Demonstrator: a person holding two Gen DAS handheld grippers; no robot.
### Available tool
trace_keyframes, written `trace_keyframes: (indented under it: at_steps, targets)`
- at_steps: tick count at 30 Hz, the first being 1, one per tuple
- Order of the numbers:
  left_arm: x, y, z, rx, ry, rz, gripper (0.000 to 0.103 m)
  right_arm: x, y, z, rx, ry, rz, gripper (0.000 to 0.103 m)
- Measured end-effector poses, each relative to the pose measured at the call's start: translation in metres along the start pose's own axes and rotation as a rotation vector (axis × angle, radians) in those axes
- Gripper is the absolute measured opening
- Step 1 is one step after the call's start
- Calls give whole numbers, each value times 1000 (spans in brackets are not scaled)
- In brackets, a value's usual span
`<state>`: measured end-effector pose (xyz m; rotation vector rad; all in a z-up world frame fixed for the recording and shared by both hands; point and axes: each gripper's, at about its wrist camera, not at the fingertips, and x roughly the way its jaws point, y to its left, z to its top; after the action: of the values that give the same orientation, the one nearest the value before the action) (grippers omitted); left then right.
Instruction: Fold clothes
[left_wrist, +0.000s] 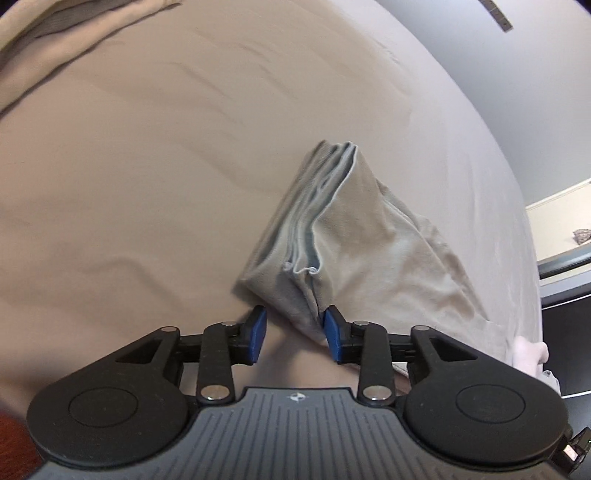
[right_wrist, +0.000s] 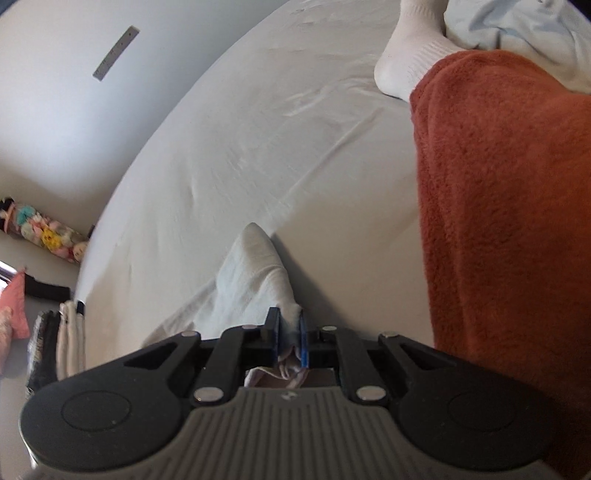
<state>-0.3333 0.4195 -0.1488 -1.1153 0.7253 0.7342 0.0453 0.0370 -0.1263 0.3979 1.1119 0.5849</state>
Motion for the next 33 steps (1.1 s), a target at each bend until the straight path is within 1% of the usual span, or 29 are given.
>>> trace_keyframes:
  at_steps: [2, 3, 5, 6, 9, 11, 12, 13, 14, 17, 18, 21, 22, 24, 27, 30, 31, 32, 33]
  targets:
    - [-8, 0, 2, 12, -9, 19, 44, 4, -7, -1, -33, 30, -25, 12]
    - [-10, -5, 10, 23, -16, 39, 44, 8, -9, -2, -46, 51, -36, 12]
    - [-20, -6, 13, 59, -51, 95, 44, 12, -12, -1, -60, 87, -43, 12]
    - [-25, -5, 15, 73, -58, 93, 44, 11, -10, 0, -77, 90, -52, 13]
    - [-40, -6, 19, 125, -92, 66, 44, 7, -2, 3, -138, 92, -82, 24]
    - [-43, -13, 22, 179, -128, 54, 44, -7, -1, 3, -206, 58, -102, 27]
    - [-42, -21, 22, 213, -146, 52, 44, -11, 1, 6, -231, 42, -101, 33]
    - [-41, -29, 21, 247, -164, 49, 44, -14, 2, 12, -253, 28, -88, 36]
    - [-40, -37, 21, 281, -181, 47, 44, -17, 3, 18, -274, 15, -72, 36]
    - [-23, -60, 23, 371, -220, 5, 44, -14, 13, 34, -332, -8, -19, 39]
    - [-6, -71, 24, 401, -229, 3, 44, -8, 18, 37, -352, -11, 1, 41]
    - [17, -85, 25, 479, -253, 6, 43, 13, 28, 47, -400, 3, 36, 50]
    - [25, -87, 26, 497, -261, 6, 42, 17, 29, 52, -411, 12, 42, 51]
    - [37, -87, 30, 505, -263, 3, 42, 34, 33, 57, -415, 25, 47, 51]
    - [53, -83, 36, 499, -258, -3, 41, 56, 34, 64, -377, 57, 66, 52]
    - [68, -82, 38, 516, -249, 0, 36, 76, 31, 65, -334, 100, 84, 51]
    - [71, -81, 38, 524, -250, -3, 36, 80, 31, 64, -331, 101, 72, 34]
    - [75, -80, 38, 533, -251, -5, 35, 81, 31, 63, -339, 93, 55, 25]
    - [76, -81, 38, 540, -254, -7, 35, 80, 30, 64, -331, 83, 48, 17]
